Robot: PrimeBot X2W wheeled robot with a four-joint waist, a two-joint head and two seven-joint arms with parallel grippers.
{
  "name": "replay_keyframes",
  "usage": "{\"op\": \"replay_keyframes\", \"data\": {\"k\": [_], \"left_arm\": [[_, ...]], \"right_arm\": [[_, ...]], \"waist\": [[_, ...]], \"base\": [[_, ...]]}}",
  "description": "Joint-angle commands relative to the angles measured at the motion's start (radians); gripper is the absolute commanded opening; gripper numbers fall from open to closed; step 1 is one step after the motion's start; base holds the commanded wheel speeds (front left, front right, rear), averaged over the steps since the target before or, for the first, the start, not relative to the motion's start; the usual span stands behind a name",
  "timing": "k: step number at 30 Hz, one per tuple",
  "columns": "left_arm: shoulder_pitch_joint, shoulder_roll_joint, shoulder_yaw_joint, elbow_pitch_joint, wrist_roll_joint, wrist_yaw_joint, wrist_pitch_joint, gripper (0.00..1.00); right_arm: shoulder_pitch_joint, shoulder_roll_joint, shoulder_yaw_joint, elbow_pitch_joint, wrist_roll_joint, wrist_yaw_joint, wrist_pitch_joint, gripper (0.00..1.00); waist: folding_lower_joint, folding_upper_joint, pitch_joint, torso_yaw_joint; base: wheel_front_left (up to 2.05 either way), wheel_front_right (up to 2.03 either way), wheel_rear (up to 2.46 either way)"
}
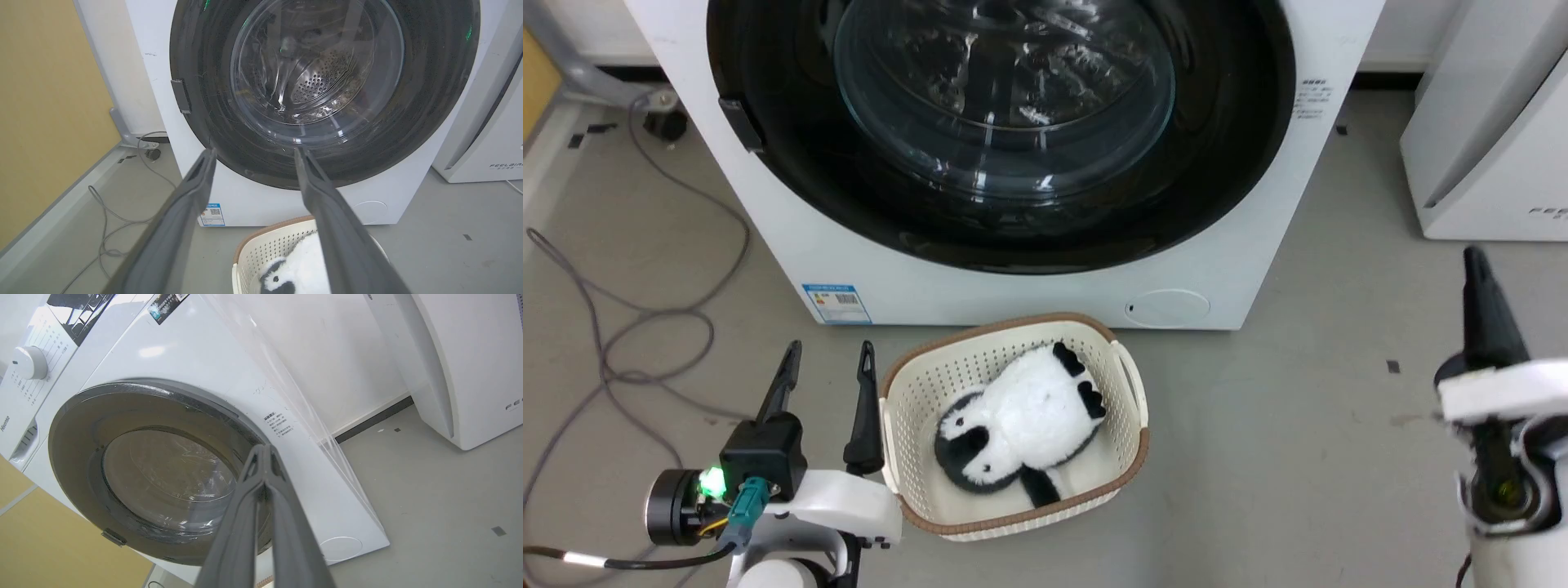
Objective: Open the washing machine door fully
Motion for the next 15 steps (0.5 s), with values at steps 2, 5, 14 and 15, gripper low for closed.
{"op": "replay_keyframes", "data": {"k": [2, 5, 14, 15], "left_arm": [[-0.022, 0.001, -0.005, -0.008, 0.002, 0.008, -0.011, 1.0], [-0.034, 0.001, -0.005, -0.012, 0.005, 0.008, -0.018, 1.0], [-0.069, 0.001, -0.006, -0.024, 0.004, 0.017, -0.036, 1.0], [-0.072, 0.001, -0.007, -0.025, 0.004, 0.018, -0.038, 1.0]], "right_arm": [[-0.067, -0.02, -0.012, 0.034, 0.053, 0.0, 0.004, 0.0], [-0.132, -0.042, -0.011, 0.078, 0.088, 0.0, 0.01, 0.0], [-0.33, -0.097, 0.012, 0.223, 0.168, 0.0, 0.018, 0.0], [-0.353, -0.103, 0.016, 0.24, 0.175, 0.0, 0.018, 0.0]], "waist": [[-0.0001, -0.0001, 0.023, 0.005], [-0.0001, -0.0001, 0.047, 0.012], [-0.0001, -0.0001, 0.122, 0.03], [-0.0001, -0.0001, 0.13, 0.033]], "base": [[0.0, 0.0, 0.0], [0.0, 0.0, 0.0], [0.0, 0.0, 0.0], [0.0, 0.0, 0.0]]}}
